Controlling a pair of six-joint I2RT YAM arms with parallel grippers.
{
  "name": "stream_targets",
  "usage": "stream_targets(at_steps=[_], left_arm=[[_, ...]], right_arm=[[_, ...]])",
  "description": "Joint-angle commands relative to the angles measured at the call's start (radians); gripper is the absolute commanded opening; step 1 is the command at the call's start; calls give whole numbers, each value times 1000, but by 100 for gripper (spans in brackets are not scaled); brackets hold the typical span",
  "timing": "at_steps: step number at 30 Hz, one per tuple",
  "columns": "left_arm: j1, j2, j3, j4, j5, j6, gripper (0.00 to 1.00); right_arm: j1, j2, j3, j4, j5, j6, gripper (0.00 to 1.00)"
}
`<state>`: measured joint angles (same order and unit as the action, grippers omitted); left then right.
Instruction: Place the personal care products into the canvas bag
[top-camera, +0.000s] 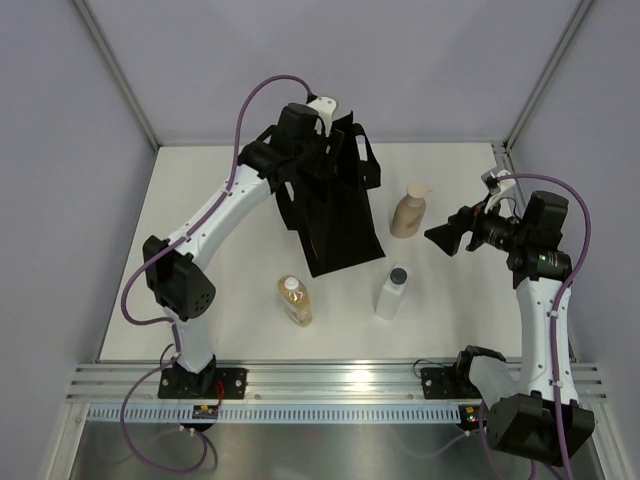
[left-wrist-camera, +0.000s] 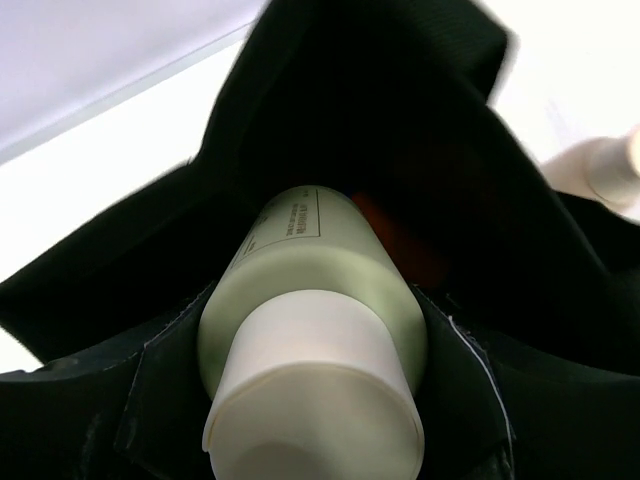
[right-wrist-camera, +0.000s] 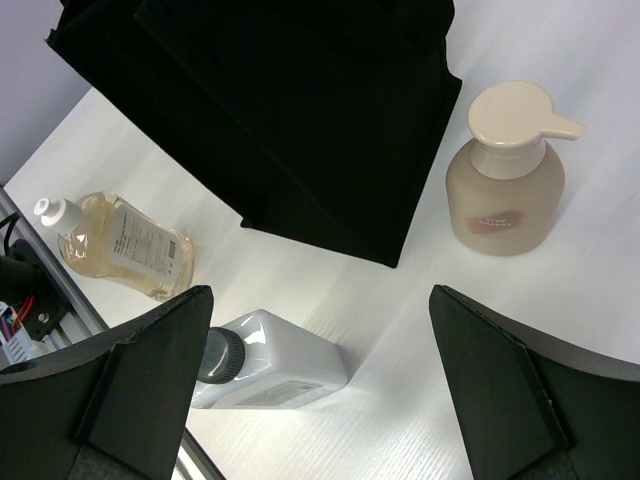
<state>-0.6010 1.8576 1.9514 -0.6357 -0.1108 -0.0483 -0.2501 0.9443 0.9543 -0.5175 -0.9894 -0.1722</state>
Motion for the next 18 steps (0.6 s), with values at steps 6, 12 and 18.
stream_targets(at_steps=[6,12,18], left_arm=[[99,29,122,114,-72,-120,0],[121,98,196,100,-55,-176,0],[130,66,146,207,0,-272,0]], right_arm=[[-9,-13,0,19,-28,-12,100],[-9,-9,0,19,-23,-13,100],[-9,-1,0,17,-17,-16,99]])
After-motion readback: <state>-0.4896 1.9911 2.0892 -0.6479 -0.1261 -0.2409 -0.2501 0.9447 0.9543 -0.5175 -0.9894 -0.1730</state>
